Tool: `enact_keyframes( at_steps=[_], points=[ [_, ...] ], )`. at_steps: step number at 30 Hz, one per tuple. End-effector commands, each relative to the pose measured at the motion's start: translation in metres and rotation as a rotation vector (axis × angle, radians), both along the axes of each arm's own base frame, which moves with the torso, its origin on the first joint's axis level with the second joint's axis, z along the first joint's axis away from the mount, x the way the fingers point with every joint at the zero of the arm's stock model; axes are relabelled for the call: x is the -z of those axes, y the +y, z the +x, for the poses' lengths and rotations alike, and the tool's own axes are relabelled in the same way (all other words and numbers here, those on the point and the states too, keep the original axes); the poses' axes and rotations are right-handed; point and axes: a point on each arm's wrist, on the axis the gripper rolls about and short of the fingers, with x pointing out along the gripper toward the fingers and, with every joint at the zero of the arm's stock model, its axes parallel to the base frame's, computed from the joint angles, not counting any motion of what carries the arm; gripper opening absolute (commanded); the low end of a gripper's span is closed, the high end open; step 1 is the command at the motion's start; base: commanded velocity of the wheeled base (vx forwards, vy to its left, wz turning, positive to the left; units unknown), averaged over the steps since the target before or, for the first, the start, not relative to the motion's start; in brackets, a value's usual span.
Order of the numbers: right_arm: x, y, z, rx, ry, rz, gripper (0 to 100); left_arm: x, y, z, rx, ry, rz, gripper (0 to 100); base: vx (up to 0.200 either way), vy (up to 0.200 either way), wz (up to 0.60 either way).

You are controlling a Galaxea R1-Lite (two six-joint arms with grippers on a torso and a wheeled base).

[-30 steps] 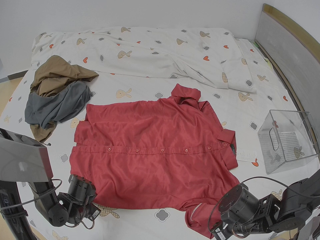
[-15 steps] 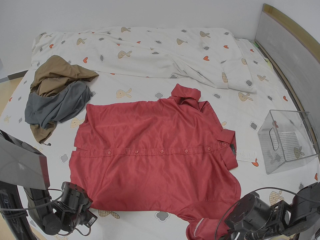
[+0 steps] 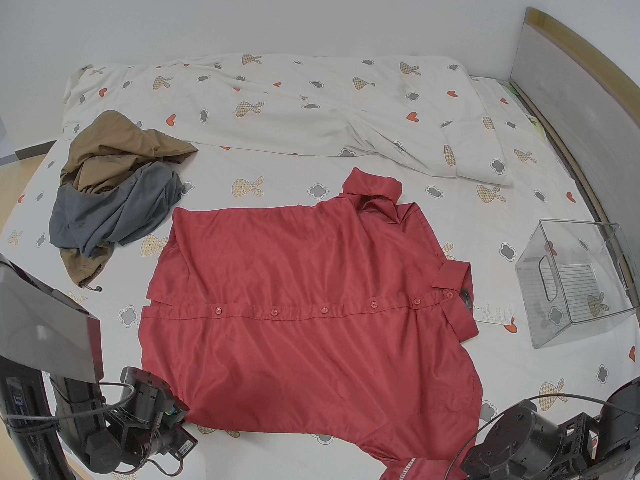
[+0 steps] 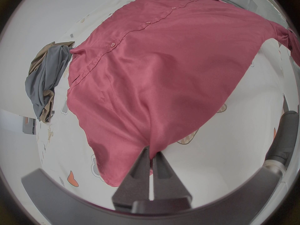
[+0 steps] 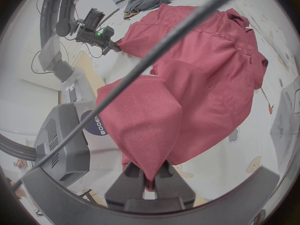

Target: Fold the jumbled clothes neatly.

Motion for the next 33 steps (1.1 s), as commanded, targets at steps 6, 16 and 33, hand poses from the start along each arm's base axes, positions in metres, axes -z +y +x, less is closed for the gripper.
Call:
enact_keyframes(
  at_steps=[6,16,33],
  points=[
    [0.001,0.001,0.0,-0.005,0.004,-0.002,0,-0.008,0.003,0.005,-0.001,-0.04,-0.002,0,0.0,0.0,0.0],
    [0.001,0.002,0.0,-0.004,0.005,0.001,0,-0.022,-0.001,0.029,-0.017,-0.052,0.0,0,0.0,0.0,0.0],
    [0.001,0.002,0.0,-0.006,0.006,0.002,0,-0.071,-0.004,0.038,-0.032,0.212,-0.032,0,0.0,0.0,0.0]
  ],
)
